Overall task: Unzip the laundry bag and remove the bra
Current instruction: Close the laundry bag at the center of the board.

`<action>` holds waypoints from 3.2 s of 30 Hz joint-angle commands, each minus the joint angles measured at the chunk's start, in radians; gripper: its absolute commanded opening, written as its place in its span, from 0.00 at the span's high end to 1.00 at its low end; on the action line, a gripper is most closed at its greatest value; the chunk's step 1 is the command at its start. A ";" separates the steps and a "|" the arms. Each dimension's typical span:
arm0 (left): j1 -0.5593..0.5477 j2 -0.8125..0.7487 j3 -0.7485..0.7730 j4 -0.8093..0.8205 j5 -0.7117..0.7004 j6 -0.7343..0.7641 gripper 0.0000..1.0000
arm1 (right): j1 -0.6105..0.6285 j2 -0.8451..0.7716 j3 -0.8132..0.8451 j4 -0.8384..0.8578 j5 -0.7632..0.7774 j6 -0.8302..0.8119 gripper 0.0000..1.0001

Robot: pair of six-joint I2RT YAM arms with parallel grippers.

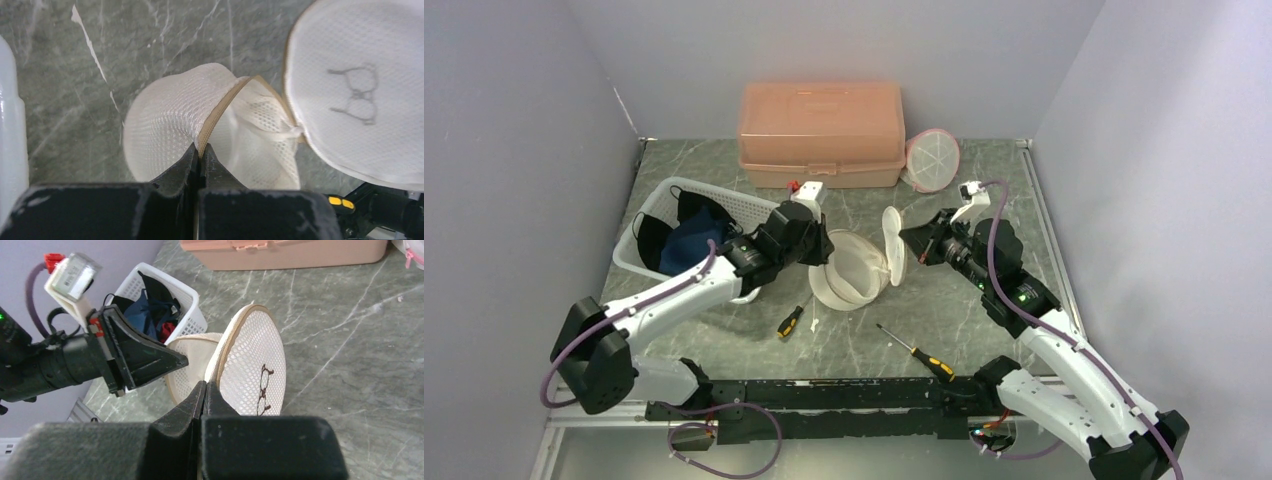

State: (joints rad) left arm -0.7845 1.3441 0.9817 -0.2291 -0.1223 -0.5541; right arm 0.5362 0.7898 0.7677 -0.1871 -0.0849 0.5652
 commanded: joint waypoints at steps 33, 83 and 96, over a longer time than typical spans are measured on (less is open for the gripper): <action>-0.212 -0.019 0.118 0.099 -0.033 0.012 0.07 | 0.011 -0.011 -0.092 0.067 0.039 0.215 1.00; -0.232 -0.087 -0.045 0.357 -0.033 -0.098 0.97 | 0.003 -0.242 -0.175 0.005 0.156 0.129 0.23; 0.081 -0.388 -0.345 0.497 0.272 -0.371 0.97 | -0.007 -0.130 -0.419 0.411 -0.190 0.111 0.39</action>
State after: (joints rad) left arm -0.7673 0.9806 0.6807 0.1638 0.0101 -0.8150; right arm 0.5323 0.6041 0.3870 -0.0093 -0.1154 0.6868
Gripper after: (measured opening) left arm 0.058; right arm 0.614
